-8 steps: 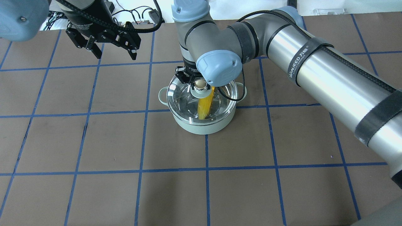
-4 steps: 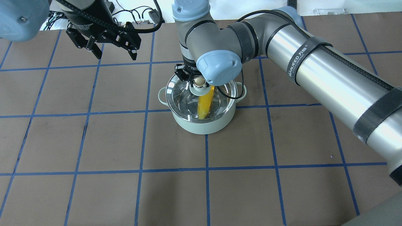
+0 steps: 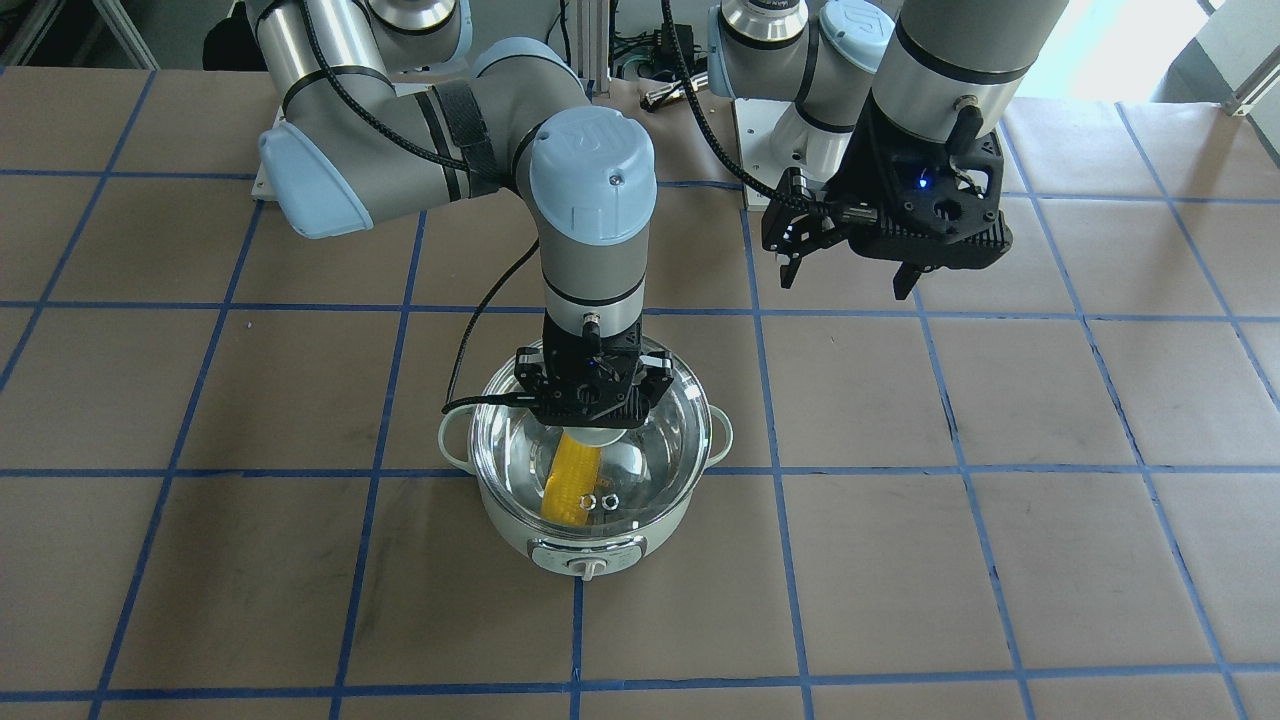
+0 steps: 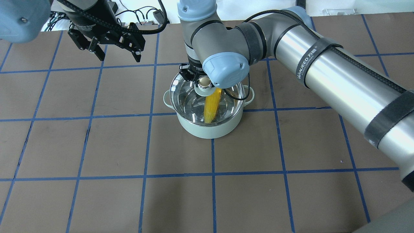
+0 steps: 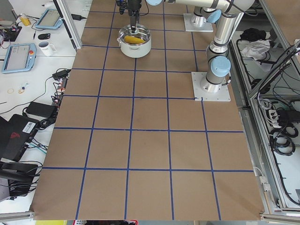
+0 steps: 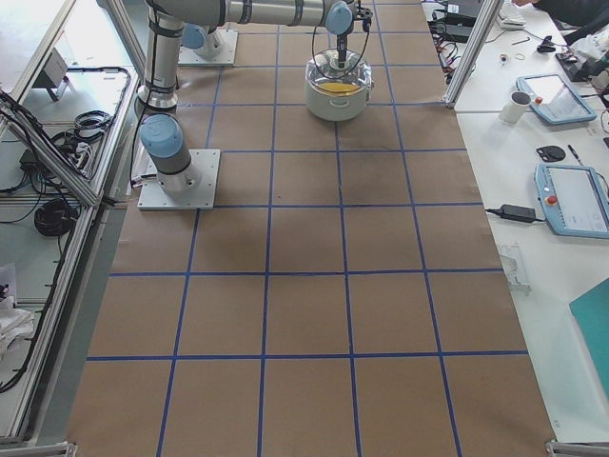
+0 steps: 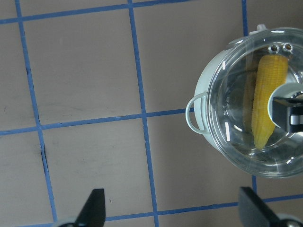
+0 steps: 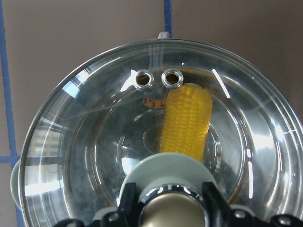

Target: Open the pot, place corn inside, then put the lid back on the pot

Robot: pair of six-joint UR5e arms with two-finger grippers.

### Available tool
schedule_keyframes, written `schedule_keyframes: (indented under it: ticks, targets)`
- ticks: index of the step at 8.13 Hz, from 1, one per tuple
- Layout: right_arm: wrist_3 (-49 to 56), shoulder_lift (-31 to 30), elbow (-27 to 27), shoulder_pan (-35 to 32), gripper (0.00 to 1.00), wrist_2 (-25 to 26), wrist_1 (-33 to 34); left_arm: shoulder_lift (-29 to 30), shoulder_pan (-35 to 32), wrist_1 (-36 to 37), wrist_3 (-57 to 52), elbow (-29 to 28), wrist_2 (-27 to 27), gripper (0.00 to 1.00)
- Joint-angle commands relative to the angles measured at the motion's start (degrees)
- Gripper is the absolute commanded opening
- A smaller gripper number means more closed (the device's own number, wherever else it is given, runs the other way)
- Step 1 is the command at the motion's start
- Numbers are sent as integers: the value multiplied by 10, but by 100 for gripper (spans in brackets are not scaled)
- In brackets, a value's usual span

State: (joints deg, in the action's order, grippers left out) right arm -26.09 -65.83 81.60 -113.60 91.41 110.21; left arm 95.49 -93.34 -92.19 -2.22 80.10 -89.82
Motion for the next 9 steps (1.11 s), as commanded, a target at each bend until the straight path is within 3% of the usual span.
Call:
schedule_keyframes:
  ticks: [1, 9]
  targets:
    - [4, 0, 1, 1, 18, 1, 1, 0, 0, 1, 0, 0, 0, 100]
    - [10, 0, 8, 3, 20, 3, 1, 1, 0, 1, 0, 0, -1, 100]
